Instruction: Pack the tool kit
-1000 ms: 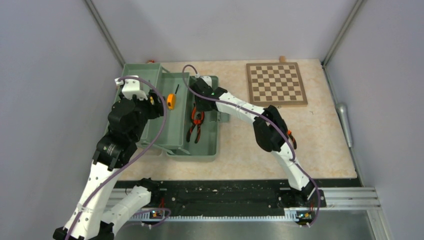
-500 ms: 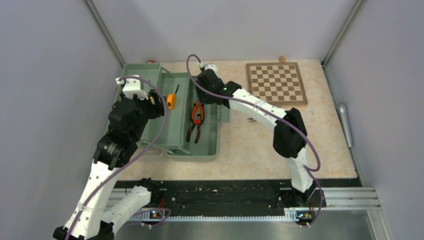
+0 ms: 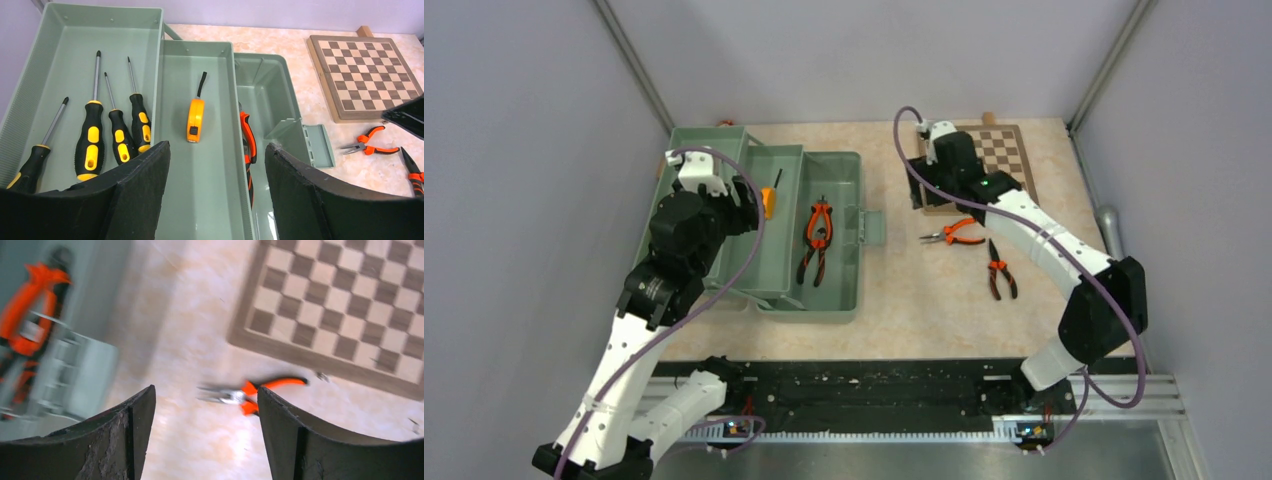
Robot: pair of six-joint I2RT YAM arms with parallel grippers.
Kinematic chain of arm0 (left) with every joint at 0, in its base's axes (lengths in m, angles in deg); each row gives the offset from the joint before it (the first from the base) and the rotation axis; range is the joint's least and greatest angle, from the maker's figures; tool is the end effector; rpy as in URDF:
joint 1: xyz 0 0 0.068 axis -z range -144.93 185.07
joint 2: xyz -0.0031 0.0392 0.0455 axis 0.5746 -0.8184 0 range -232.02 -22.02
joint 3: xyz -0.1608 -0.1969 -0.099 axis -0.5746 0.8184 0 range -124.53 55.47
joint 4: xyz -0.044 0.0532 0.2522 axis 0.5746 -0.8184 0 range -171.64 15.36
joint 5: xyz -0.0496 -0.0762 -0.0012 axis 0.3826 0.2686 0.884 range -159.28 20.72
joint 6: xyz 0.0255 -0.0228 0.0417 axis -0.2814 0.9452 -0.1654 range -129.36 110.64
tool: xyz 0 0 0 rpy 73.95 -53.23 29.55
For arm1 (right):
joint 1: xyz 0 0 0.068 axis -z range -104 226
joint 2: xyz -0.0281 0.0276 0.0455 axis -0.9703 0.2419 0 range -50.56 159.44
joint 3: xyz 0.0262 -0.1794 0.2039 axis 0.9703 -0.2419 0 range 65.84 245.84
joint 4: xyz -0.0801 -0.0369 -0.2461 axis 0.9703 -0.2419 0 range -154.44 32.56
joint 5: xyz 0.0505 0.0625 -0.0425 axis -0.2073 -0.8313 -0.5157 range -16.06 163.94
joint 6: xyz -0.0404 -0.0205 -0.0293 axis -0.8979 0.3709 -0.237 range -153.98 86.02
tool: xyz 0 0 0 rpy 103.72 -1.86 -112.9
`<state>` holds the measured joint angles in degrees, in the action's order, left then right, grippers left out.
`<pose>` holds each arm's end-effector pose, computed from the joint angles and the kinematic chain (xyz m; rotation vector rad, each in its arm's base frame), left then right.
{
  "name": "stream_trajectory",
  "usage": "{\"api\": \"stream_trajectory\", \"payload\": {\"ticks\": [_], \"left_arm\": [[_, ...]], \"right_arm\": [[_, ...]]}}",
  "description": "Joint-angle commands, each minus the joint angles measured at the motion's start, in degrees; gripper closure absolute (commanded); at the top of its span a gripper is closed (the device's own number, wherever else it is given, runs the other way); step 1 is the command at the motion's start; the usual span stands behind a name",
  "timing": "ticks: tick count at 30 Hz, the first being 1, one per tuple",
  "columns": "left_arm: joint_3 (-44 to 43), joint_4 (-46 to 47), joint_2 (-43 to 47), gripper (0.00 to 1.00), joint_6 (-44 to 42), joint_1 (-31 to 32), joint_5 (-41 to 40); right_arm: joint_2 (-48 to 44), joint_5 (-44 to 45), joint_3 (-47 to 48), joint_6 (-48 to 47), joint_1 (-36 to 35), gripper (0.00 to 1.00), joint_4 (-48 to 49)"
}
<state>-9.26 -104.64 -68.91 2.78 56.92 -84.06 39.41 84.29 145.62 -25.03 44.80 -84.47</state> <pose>0.1524 -0.0512 0.4155 -0.0352 1.7799 -0.1981 0.3098 0.1803 0.3273 -0.3293 2.1899 0.1886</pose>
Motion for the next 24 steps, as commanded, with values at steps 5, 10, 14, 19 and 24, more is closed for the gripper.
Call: {"api": "stream_trajectory", "payload": {"ticks": [5,10,14,19,24], "left_arm": [[-1.9,3.3,-1.2,0.26,1.4,0.2,2.0],[-2.5,2.8,-1.3,0.27,1.3,0.2,1.8],[-2.7,2.3,-0.8,0.26,0.8,0.2,1.2],[-2.3,2.0,0.0,0.27,0.2,0.1,0.1],[-1.8,2.2,0.1,0.27,-0.1,0.1,-0.1]], "right_arm": [[-3.1,-16.3,-8.5,-18.6,13.8,0.25,-2.3],[2.7,-17.4,-9.2,-17.2,17.0,0.25,-1.7],[8.3,-21.8,-8.9,-17.1,17.8,0.26,-1.8],[12.0,-24.8,-11.3,-19.3,17.8,0.28,-1.2],[12.9,-22.7,-13.4,-20.5,17.8,0.28,0.5]]}}
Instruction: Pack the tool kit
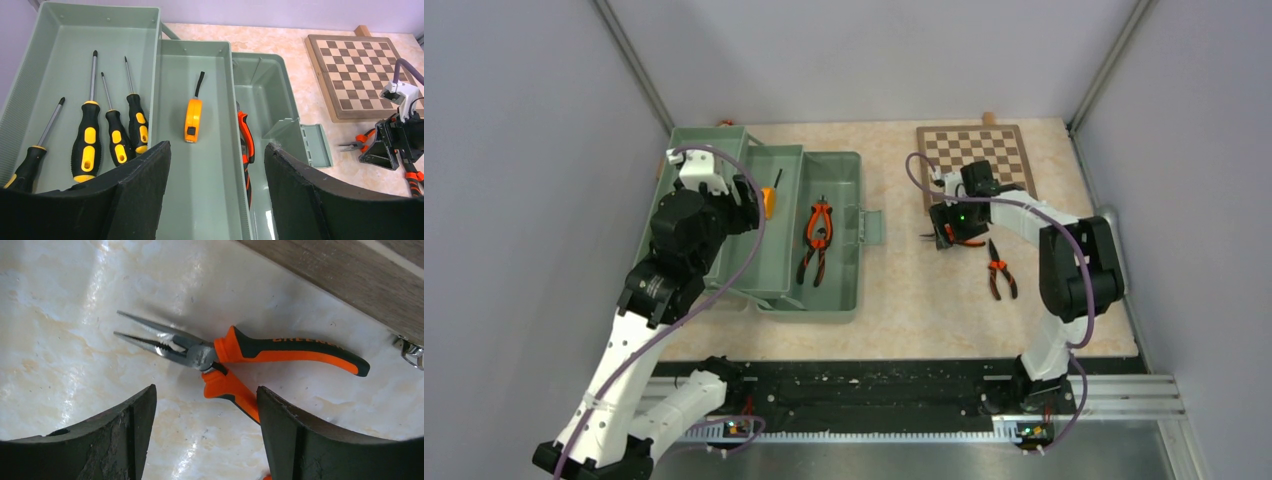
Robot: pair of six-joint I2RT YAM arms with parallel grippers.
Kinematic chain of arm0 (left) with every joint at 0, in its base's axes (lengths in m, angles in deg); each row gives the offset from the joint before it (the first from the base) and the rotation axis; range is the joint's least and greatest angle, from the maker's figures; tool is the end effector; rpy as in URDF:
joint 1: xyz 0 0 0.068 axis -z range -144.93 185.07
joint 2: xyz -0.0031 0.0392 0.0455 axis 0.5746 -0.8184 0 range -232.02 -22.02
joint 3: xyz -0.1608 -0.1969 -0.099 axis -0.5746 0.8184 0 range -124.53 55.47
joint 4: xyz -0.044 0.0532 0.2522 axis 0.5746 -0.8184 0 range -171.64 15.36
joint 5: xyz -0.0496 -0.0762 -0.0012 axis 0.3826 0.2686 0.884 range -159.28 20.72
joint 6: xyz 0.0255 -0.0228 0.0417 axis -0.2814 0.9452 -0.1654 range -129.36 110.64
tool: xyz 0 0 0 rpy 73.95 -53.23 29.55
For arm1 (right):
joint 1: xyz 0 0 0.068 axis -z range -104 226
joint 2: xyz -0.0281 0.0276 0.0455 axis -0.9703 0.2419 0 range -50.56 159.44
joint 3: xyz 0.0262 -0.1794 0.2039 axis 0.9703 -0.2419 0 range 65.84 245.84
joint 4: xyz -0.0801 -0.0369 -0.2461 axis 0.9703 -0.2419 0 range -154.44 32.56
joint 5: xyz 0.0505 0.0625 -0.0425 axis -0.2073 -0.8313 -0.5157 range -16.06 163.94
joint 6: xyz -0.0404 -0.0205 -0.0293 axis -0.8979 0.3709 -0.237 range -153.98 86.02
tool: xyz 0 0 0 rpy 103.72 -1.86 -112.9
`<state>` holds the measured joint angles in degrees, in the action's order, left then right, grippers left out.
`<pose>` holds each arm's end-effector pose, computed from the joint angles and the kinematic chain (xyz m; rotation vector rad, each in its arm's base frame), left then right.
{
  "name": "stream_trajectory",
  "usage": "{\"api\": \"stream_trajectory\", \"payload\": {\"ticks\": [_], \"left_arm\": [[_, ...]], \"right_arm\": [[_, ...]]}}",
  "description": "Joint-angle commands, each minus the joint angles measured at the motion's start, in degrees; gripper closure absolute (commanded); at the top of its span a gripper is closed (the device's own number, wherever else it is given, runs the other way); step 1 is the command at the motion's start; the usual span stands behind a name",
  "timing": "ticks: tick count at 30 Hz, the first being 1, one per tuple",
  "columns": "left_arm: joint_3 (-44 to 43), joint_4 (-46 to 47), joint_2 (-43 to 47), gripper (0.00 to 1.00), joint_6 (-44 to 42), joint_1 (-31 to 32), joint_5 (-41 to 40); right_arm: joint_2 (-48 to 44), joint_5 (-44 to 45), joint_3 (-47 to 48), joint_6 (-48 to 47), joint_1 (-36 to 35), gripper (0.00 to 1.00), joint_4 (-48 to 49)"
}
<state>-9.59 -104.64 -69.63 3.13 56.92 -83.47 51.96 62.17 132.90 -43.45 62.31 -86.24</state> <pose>0.1553 -0.0527 0.4156 -0.0322 1.7876 -0.2094 0.3469 0.0921 0.1800 -0.6010 2.6178 0.2991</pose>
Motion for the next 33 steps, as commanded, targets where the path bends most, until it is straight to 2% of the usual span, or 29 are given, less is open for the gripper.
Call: {"api": "stream_trajectory", "payload": {"ticks": [1,8,14,21,24,28,33], "left_arm": [[-1.5,2.4,0.8,0.27,-0.4,0.2,-0.6],[-1.4,2.8,0.3,0.27,-0.3,0.2,0.0],[-1.2,3.1,0.0,0.27,0.1,0.2,0.6],[-1.2,3.2,0.1,0.27,0.3,0.2,0.9],[-1.1,3.2,0.3,0.27,0.2,0.1,0.8],[-0.8,3.3,0.4,0.27,0.5,0.2,1.2],[-0.8,3.2,0.6,0.27,0.7,0.1,1.4]], "right_arm": [[0.5,-0.4,-1.0,-2.1,0.3,0.29,2.3],[-0.3,-1.9,-3.5,-0.1,-0.6,0.34,2.6],[-2.1,0.6,-4.7,2.2,-4.4,0.42,2.8],[-4.0,6.9,-6.3,4.6,-8.5,0.61,4.5],[-5.9,7.9,-7.4,6.1,-9.4,0.81,6.0],[-8.0,9.1,-8.1,8.0,-9.9,0.97,7.6],[-13.2,9.8,-7.0,10.5,-10.7,1.00,7.2]]}}
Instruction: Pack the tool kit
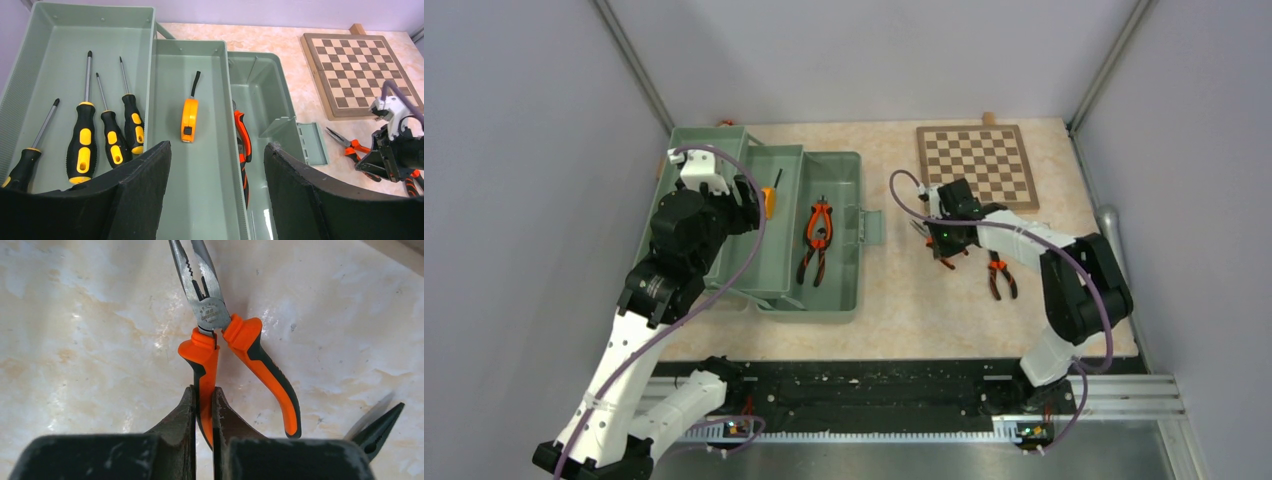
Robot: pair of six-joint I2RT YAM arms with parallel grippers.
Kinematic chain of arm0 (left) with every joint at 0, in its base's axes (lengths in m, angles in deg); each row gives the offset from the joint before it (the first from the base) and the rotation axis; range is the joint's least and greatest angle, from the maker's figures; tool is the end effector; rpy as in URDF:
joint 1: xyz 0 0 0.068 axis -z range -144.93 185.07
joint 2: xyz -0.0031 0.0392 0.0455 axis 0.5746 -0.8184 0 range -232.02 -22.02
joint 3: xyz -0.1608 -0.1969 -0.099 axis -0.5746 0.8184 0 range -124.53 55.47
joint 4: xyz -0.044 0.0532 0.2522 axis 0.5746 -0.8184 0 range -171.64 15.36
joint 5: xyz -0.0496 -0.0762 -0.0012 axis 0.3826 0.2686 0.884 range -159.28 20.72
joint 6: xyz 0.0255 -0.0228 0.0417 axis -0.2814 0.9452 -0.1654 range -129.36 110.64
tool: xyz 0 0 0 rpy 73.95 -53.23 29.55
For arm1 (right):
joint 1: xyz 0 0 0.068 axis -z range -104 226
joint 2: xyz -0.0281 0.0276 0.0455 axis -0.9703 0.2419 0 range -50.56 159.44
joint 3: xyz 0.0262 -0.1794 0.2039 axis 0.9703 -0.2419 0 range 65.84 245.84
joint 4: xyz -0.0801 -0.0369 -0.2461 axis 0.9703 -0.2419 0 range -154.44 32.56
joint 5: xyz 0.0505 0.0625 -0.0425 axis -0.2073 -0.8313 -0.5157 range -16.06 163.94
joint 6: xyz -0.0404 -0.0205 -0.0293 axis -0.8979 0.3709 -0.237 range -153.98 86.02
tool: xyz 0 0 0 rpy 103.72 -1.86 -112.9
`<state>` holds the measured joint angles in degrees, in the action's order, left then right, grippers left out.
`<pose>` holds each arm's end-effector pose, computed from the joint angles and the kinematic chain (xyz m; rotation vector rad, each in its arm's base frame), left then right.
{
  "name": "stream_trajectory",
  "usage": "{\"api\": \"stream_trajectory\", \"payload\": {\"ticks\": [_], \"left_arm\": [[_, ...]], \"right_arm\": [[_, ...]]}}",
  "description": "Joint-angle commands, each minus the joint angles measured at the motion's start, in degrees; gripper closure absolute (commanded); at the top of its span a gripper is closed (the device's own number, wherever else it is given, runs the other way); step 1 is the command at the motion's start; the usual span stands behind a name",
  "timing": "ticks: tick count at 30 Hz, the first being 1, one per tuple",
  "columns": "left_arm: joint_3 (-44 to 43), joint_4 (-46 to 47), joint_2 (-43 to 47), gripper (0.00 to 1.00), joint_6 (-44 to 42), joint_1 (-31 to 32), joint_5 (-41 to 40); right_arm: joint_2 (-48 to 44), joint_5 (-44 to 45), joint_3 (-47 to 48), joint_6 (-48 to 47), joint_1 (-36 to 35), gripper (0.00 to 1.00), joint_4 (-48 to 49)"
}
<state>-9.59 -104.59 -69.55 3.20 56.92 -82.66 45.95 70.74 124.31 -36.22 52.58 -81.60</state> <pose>0.1548 -0.0531 0.4158 -0.0234 1.7869 -0.2235 0.3028 0.1334 0.1752 -0.6105 2.5973 0.1946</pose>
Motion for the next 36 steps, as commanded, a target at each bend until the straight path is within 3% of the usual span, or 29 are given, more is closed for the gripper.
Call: {"api": "stream_trajectory", "payload": {"ticks": [1,10,19,26,31,36], "left_arm": [[-0.8,3.1,0.5,0.27,0.6,0.1,0.6],[-0.8,3.7,0.1,0.28,1.1,0.2,1.4],[-1.1,4.0,-0.1,0.28,1.4,0.1,1.9],[-1.1,4.0,0.2,0.28,1.7,0.2,1.7],[-1.0,4.0,0.8,0.28,1.8,0.1,1.2],[0.0,4.6,2.3,0.29,1.7,0.2,-0.3]], "right_arm": [[-8.6,1.4,2.0,4.5,-1.0,1.00,2.6],[-16.6,7.9,11.0,12.8,-3.0,1.00,-1.2],[-16.3,9.6,19.8,26.9,-10.4,1.00,-2.6],[-10.4,12.0,25.9,37.8,-21.6,1.00,-4.4],[-1.7,16.1,35.0,41.8,-29.5,1.00,-11.5],[4.8,15.4,39.2,49.5,-32.5,1.00,-13.0]]}}
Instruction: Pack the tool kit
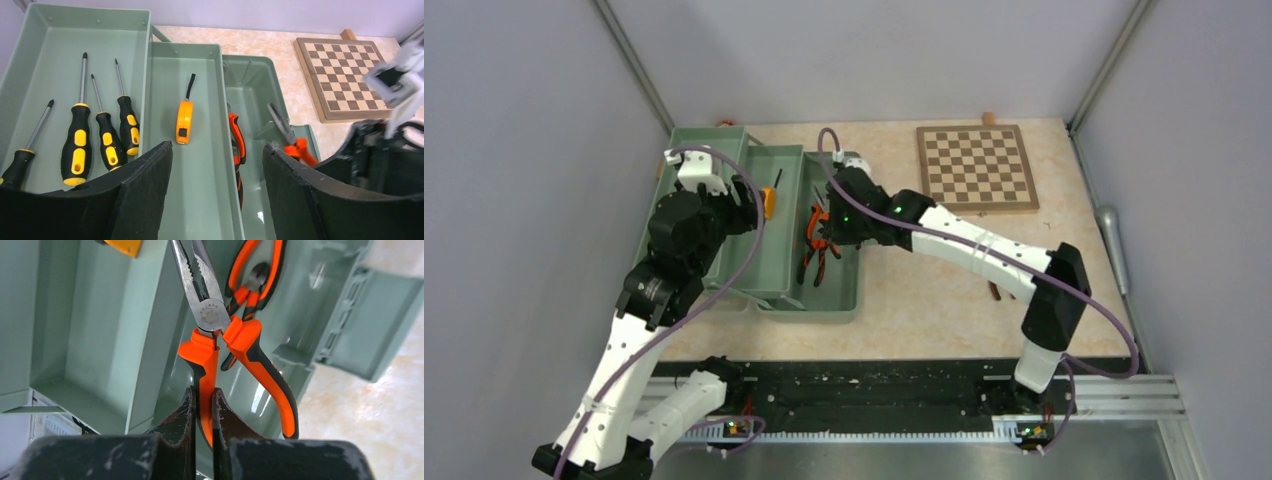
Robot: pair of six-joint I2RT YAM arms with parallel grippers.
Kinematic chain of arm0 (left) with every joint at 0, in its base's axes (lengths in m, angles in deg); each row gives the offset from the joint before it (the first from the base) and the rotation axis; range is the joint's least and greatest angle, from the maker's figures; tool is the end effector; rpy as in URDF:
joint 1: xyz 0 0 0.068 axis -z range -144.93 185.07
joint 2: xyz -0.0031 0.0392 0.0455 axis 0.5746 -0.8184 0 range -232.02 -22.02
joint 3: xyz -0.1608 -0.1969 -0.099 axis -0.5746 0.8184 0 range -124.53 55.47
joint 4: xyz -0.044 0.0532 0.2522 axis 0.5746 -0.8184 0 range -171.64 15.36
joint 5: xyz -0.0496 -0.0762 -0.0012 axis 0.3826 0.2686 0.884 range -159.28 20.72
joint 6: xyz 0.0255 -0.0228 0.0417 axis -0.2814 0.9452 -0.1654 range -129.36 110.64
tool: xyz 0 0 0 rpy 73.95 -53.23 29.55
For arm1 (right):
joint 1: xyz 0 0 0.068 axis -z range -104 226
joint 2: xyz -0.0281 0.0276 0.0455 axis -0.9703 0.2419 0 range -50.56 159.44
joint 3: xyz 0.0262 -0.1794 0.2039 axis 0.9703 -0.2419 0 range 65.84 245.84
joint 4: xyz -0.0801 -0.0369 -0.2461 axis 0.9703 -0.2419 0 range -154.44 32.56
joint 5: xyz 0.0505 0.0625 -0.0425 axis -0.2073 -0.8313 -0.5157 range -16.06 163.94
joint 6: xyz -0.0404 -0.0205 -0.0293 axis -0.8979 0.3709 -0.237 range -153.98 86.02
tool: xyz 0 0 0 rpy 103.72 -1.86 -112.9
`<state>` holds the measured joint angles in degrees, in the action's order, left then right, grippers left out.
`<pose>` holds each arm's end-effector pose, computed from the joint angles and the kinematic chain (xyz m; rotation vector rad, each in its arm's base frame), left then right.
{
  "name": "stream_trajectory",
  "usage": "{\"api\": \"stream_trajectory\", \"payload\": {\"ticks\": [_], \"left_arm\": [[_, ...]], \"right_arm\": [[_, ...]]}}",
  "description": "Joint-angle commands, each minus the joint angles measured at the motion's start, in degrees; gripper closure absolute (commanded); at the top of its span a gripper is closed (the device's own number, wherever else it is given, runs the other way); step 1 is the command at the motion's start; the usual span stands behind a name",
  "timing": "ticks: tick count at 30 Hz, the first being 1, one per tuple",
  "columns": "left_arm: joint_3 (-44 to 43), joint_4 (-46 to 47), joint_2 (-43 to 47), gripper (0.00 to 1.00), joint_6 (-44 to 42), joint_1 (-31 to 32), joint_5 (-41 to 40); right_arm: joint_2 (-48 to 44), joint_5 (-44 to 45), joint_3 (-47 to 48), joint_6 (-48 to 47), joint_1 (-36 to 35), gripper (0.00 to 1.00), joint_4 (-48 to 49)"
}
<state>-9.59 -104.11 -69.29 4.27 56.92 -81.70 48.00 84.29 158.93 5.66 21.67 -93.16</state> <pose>0.1536 -0.0532 0.4173 -0.0299 1.7767 -0.2557 0.2331 0.3139 0.3391 -0.2055 2.3527 0.6370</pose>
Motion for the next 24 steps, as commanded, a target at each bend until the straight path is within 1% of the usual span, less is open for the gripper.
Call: {"api": "stream_trajectory", "payload": {"ticks": [1,10,16,20,21,24], "left_arm": [[0.2,4.1,2.4,0.29,0.6,0.2,-1.7],[2.5,5.1,6.1,0.29,0.4,0.2,-5.7],[3.0,5.0,6.8,0.29,0.5,0.2,-5.9],[3.0,5.0,6.8,0.29,0.6,0.2,-6.0],[3.0,5.0,6.8,0.29,0.5,0.1,-6.2],[3.1,5.0,6.9,0.29,0.5,0.2,-6.4]], "right_arm": [[3.6,1.6,4.7,8.3,-2.0,1.00,-0.6],[9.9,-7.4,2.0,14.9,-2.5,1.00,7.8],[13.5,-4.6,0.4,17.1,-2.8,1.00,9.9],[15.8,-1.9,-0.3,17.0,-2.8,1.00,10.1],[16.5,-1.8,-0.2,16.8,-2.8,0.99,10.1],[18.5,-1.5,0.3,15.0,-3.1,0.91,10.0]]}}
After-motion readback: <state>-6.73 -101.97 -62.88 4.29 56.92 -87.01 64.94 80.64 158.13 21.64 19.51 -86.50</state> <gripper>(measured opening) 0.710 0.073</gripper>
